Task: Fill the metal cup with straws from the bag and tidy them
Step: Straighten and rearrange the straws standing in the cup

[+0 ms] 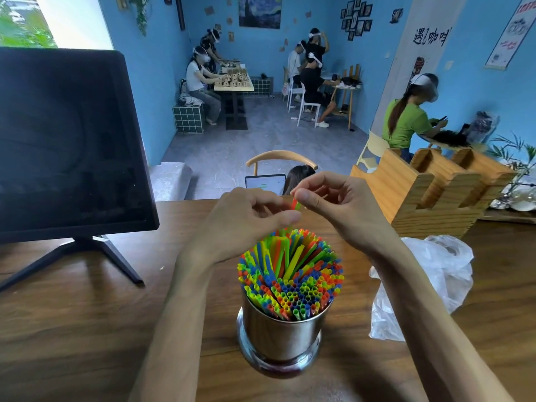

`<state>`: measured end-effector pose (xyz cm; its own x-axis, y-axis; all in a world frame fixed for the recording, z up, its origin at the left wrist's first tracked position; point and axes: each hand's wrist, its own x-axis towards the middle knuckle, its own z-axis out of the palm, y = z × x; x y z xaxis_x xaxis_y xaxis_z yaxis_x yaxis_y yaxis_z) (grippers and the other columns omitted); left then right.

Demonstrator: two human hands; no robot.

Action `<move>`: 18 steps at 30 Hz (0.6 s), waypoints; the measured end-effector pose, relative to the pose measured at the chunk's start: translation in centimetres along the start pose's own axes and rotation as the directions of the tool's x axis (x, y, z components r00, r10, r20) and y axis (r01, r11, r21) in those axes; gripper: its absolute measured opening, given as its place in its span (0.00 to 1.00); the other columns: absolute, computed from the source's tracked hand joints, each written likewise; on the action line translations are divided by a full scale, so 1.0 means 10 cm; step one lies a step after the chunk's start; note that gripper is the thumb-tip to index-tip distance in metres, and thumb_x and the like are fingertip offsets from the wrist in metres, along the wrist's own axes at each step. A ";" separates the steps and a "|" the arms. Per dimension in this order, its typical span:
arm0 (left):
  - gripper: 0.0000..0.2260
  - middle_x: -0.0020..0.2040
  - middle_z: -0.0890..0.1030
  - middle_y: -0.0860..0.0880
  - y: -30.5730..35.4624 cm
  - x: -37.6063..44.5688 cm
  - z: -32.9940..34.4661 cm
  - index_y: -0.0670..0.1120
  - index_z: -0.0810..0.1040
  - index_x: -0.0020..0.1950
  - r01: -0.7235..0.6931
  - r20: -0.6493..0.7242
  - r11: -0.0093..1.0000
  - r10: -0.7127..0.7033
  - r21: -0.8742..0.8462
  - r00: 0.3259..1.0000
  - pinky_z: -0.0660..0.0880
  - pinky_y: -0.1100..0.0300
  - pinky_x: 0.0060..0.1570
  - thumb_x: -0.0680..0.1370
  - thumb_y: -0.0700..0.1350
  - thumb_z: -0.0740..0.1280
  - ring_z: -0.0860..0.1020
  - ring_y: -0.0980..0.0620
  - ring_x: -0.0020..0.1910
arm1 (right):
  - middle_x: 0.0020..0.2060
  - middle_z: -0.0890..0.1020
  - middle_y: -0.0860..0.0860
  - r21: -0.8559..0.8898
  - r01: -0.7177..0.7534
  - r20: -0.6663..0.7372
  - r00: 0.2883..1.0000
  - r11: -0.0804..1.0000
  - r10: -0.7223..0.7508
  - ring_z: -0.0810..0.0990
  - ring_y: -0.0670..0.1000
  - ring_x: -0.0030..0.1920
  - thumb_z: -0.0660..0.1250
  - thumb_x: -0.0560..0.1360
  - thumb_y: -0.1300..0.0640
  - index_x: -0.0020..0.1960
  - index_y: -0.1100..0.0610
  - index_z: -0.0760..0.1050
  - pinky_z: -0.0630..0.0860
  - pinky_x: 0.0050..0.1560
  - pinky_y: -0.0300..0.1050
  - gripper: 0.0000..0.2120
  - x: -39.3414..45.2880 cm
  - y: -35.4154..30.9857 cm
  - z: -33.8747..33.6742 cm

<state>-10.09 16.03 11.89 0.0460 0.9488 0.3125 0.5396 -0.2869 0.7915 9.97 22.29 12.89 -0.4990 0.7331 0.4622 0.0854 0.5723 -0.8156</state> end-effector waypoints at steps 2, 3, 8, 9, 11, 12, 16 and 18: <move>0.05 0.30 0.79 0.60 0.05 0.02 0.06 0.61 0.86 0.44 -0.047 0.016 0.999 0.047 -0.007 0.999 0.67 0.72 0.31 0.73 0.60 0.76 0.73 0.63 0.28 | 0.43 0.86 0.53 0.066 0.059 -0.025 0.998 0.996 -0.058 0.83 0.56 0.43 0.75 0.75 0.47 0.47 0.49 0.84 0.79 0.46 0.48 0.07 0.03 -0.07 0.03; 0.04 0.28 0.78 0.59 0.06 0.04 0.08 0.59 0.86 0.43 -0.060 0.002 0.998 0.060 -0.026 0.998 0.66 0.72 0.30 0.73 0.58 0.77 0.72 0.62 0.27 | 0.43 0.86 0.51 0.103 0.079 -0.035 0.997 0.992 -0.076 0.83 0.53 0.43 0.75 0.74 0.48 0.46 0.48 0.84 0.78 0.45 0.44 0.05 0.04 -0.10 0.05; 0.07 0.36 0.86 0.54 0.10 0.04 0.03 0.60 0.87 0.44 -0.104 -0.063 0.987 0.097 -0.119 0.993 0.77 0.60 0.40 0.70 0.59 0.77 0.83 0.54 0.37 | 0.43 0.85 0.45 0.245 0.028 -0.022 0.999 0.969 -0.023 0.82 0.46 0.44 0.77 0.73 0.54 0.50 0.46 0.85 0.77 0.46 0.38 0.07 0.02 -0.09 0.03; 0.06 0.38 0.86 0.54 0.11 0.05 0.02 0.59 0.87 0.44 -0.121 -0.083 0.985 0.112 -0.123 0.990 0.78 0.61 0.41 0.70 0.57 0.78 0.85 0.55 0.39 | 0.43 0.85 0.46 0.229 -0.001 -0.013 1.000 0.974 0.004 0.82 0.47 0.45 0.77 0.72 0.52 0.50 0.45 0.85 0.78 0.47 0.40 0.07 0.01 -0.07 0.03; 0.04 0.38 0.87 0.56 0.11 0.06 0.02 0.58 0.87 0.43 -0.156 -0.130 0.979 0.138 -0.135 0.982 0.77 0.67 0.41 0.70 0.52 0.80 0.85 0.58 0.40 | 0.43 0.86 0.47 0.204 -0.036 -0.007 0.999 0.978 0.038 0.82 0.46 0.45 0.76 0.71 0.50 0.48 0.46 0.85 0.77 0.47 0.39 0.07 0.00 -0.04 0.04; 0.05 0.38 0.87 0.56 0.12 0.05 0.03 0.58 0.87 0.43 -0.164 -0.149 0.975 0.142 -0.148 0.979 0.77 0.69 0.41 0.70 0.49 0.81 0.85 0.59 0.40 | 0.42 0.85 0.46 0.203 -0.037 -0.016 0.999 0.979 0.041 0.82 0.45 0.44 0.76 0.71 0.49 0.48 0.47 0.85 0.76 0.46 0.37 0.06 0.00 -0.04 0.05; 0.09 0.37 0.87 0.54 0.17 0.04 0.06 0.57 0.86 0.43 -0.164 -0.205 0.950 0.111 -0.265 0.973 0.79 0.67 0.38 0.71 0.44 0.81 0.86 0.56 0.38 | 0.42 0.86 0.43 0.232 0.007 -0.038 0.999 0.973 0.002 0.82 0.40 0.42 0.75 0.75 0.55 0.48 0.43 0.85 0.77 0.43 0.32 0.06 0.00 -0.07 0.06; 0.07 0.38 0.87 0.52 0.20 0.03 0.06 0.58 0.86 0.44 -0.185 -0.236 0.936 0.115 -0.299 0.965 0.81 0.64 0.38 0.71 0.47 0.80 0.87 0.53 0.38 | 0.44 0.87 0.44 0.243 0.009 -0.031 1.000 0.970 -0.002 0.84 0.41 0.43 0.74 0.76 0.53 0.51 0.42 0.85 0.77 0.44 0.33 0.07 0.00 -0.07 0.07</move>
<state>-8.51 15.81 13.30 -0.0916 0.8514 0.5164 0.2454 -0.4833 0.8403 9.32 21.61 13.26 -0.4718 0.7433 0.4742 -0.1315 0.4725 -0.8715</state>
